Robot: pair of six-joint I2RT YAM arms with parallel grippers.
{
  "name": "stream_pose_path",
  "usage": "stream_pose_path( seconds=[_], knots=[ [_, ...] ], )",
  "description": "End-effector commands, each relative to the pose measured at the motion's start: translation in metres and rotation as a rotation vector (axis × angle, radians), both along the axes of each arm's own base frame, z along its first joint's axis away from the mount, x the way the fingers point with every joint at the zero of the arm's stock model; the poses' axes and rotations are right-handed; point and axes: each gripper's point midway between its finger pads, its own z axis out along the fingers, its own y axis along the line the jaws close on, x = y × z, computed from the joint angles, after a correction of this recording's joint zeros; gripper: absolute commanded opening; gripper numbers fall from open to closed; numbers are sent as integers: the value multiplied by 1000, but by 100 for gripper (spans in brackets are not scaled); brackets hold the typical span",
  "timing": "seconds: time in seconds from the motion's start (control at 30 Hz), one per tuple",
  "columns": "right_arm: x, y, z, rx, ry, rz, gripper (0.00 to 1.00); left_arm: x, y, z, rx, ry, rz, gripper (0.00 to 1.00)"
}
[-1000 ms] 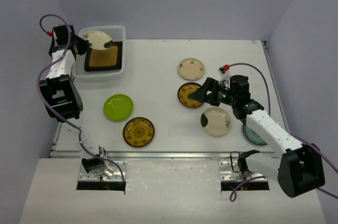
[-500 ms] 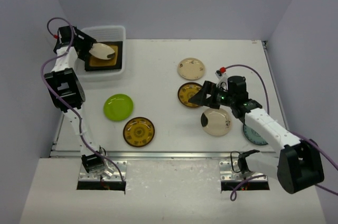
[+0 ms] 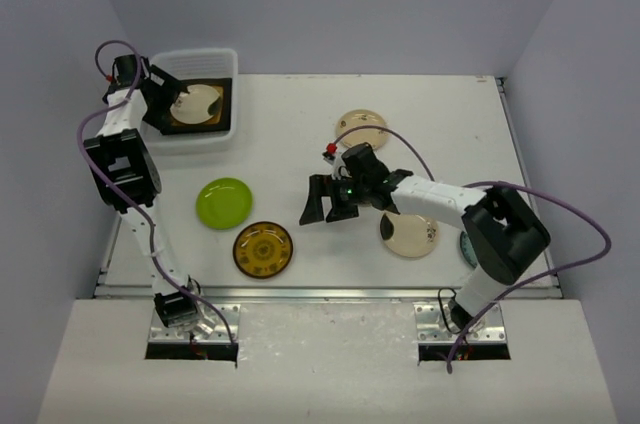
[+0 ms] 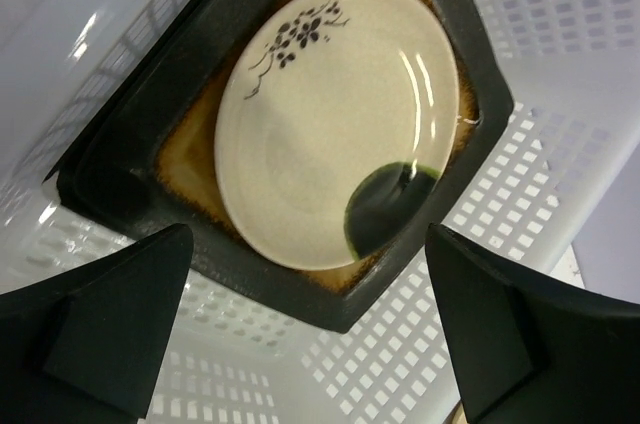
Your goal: Place the plates into the plastic bin on the countertop
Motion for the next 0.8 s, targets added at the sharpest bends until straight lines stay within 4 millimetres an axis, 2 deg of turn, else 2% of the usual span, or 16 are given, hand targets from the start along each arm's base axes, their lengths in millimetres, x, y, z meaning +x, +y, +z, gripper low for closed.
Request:
stream_pose_path(
  seconds=[0.0, 0.07, 0.1, 0.17, 0.23, 0.27, 0.3, 0.33, 0.37, 0.4, 0.5, 0.57, 0.6, 0.67, 0.7, 0.77],
  knots=[
    [1, 39, -8, 21, -7, 54, 98, -17, -1, 105, 92, -170, -12, 100],
    [-2, 56, -14, 41, 2, 91, 92, -27, -15, 138, 78, -239, -58, 100],
    [-7, 62, -27, 30, 31, 106, 89, -36, -29, 170, 74, -310, -102, 100],
    [-9, 70, -38, 34, 59, 124, 80, -53, -48, 199, 60, -377, -156, 100],
    [-11, 79, -48, 37, 82, 135, 71, -83, -75, 228, 50, -478, -220, 100],
    [-13, 81, -58, 28, 97, 134, 64, -95, -87, 234, 34, -522, -254, 100],
    [-13, 82, -63, 22, 102, 132, 59, -110, -98, 224, 6, -526, -271, 100],
    [-13, 82, -64, 20, 100, 128, 57, -120, -102, 238, 18, -560, -277, 100],
    [-13, 82, -71, 7, 102, 122, 54, -134, -111, 240, 20, -585, -299, 100],
    [-14, 80, -78, -8, 105, 116, 50, -147, -120, 238, 18, -602, -324, 100],
    [-13, 71, -95, -57, 103, 97, 30, -168, -139, 219, 1, -586, -394, 100],
    [-14, 66, -100, -76, 97, 88, 10, -179, -150, 197, 0, -549, -442, 100],
    [-14, 64, -100, -82, 92, 85, 4, -185, -159, 190, 4, -536, -466, 100],
    [-15, 58, -98, -90, 81, 76, 0, -196, -175, 171, 14, -504, -506, 100],
    [-13, 56, -91, -81, 63, 66, 0, -203, -187, 157, 15, -481, -542, 100],
    [-6, 49, -74, -57, 25, 42, 0, -212, -207, 146, 12, -463, -611, 100]
  ],
)
